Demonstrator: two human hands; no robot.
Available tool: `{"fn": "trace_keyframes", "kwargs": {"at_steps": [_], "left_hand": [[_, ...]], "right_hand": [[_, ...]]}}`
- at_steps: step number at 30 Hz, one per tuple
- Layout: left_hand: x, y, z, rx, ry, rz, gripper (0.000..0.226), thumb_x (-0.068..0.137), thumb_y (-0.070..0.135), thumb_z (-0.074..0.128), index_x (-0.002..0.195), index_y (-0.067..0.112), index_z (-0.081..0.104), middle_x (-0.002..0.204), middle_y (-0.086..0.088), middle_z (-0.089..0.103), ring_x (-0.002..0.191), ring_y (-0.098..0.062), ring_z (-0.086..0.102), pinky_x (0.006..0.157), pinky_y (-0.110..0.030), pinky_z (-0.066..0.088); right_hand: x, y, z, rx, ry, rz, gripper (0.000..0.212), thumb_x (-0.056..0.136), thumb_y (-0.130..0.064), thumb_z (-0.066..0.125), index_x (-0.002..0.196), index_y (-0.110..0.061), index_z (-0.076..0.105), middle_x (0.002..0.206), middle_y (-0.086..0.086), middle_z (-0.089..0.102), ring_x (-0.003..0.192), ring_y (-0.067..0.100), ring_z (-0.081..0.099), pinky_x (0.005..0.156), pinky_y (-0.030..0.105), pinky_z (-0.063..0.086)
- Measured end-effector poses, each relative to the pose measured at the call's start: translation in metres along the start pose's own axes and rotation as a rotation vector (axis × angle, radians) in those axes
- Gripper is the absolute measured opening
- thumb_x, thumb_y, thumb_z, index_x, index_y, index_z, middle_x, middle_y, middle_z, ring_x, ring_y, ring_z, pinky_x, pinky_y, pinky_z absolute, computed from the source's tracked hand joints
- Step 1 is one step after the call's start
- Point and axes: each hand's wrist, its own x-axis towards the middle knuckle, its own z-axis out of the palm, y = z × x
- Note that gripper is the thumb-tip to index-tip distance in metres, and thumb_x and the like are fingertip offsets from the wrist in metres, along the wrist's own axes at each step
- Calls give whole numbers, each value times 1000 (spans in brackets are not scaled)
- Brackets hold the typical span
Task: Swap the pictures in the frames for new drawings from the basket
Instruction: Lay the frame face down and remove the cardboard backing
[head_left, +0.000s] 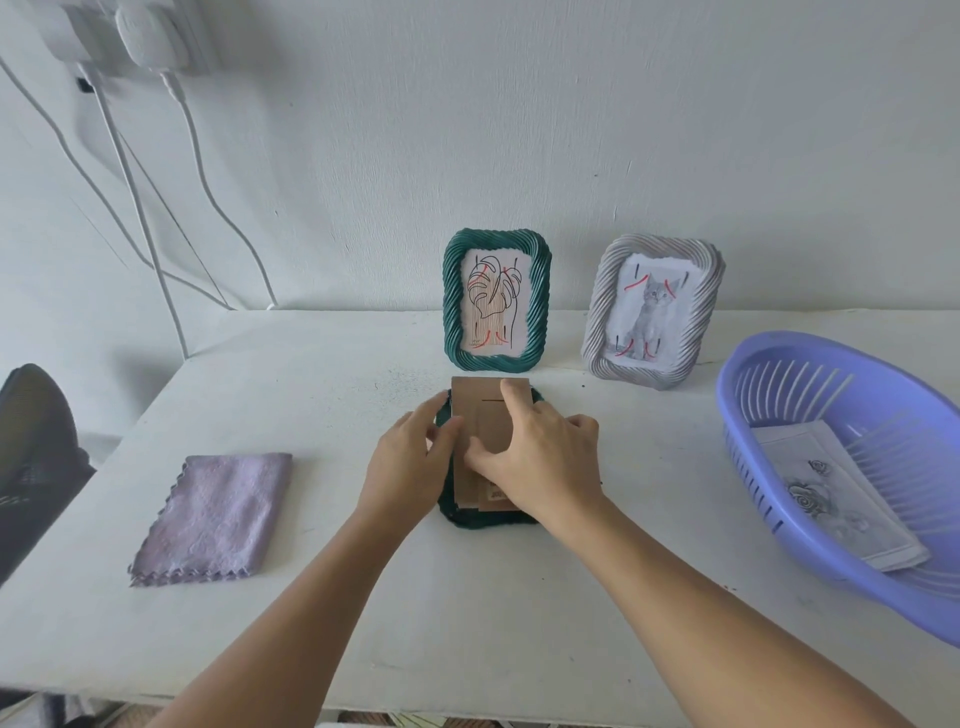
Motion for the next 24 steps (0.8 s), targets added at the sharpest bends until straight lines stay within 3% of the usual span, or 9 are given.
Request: {"fn": "trace_keyframes", "kwargs": {"at_steps": [4,8,9,11,13,15,18,20,24], "left_hand": [[4,3,4,-135,-43,-31,49,101,39,56,149,39,46,82,10,69,74,-2,64,67,-22,51],[5,5,2,-392,-65,-34,44,102,25,59,130,58,53,77,7,72,80,-9,70,76,-29,58],[4,6,0,-463,-61,-41,44,102,21,59,127,57,54,76,8,71,80,-8,70,73,-24,56],[4,8,-5,-560,-27,-66,44,103,17,58,139,42,52,78,5,70,81,-3,69,71,-12,52],[5,5,-12,-606,13,-97,45,103,18,58,146,30,50,79,6,69,84,0,67,76,-11,50],[6,1,-20,-602,36,-101,46,103,20,58,147,29,50,80,7,68,86,1,67,80,-13,49],[4,-6,-36,-589,42,-94,48,102,20,60,146,33,50,81,7,67,83,1,66,83,-19,51],[2,-13,-49,-556,14,-80,53,100,17,63,146,39,46,85,5,67,82,2,66,78,-16,51],[2,-33,-77,-375,-1,-119,59,99,20,64,150,41,42,98,0,71,93,-7,67,82,-21,48]], "right_hand": [[-1,1,0,12,18,4,71,79,-75,43,133,-29,39,95,-7,67,89,20,63,86,43,38],[-2,5,-2,19,34,-3,76,86,-74,39,147,-29,36,108,-4,65,102,20,61,95,45,36],[-2,7,-3,36,36,9,74,90,-72,39,152,-31,33,112,-2,61,108,21,57,99,46,33],[4,12,-7,124,-24,70,68,97,-64,38,157,-35,24,121,1,52,118,22,49,107,47,27],[12,14,-12,262,-177,108,65,102,-56,37,160,-37,15,128,-1,51,124,20,48,111,45,27],[17,11,-16,483,-341,107,63,104,-49,40,160,-39,12,124,-8,56,118,13,54,108,35,36],[21,-1,-16,684,-416,63,65,105,-36,48,160,-40,12,99,-13,53,82,-1,56,74,10,44],[25,-12,-12,723,-409,29,68,105,-32,50,160,-40,10,96,-13,50,78,1,55,69,10,45],[31,-34,1,722,-450,-30,75,102,-30,57,161,-36,11,98,3,48,82,13,54,82,31,50]]}}
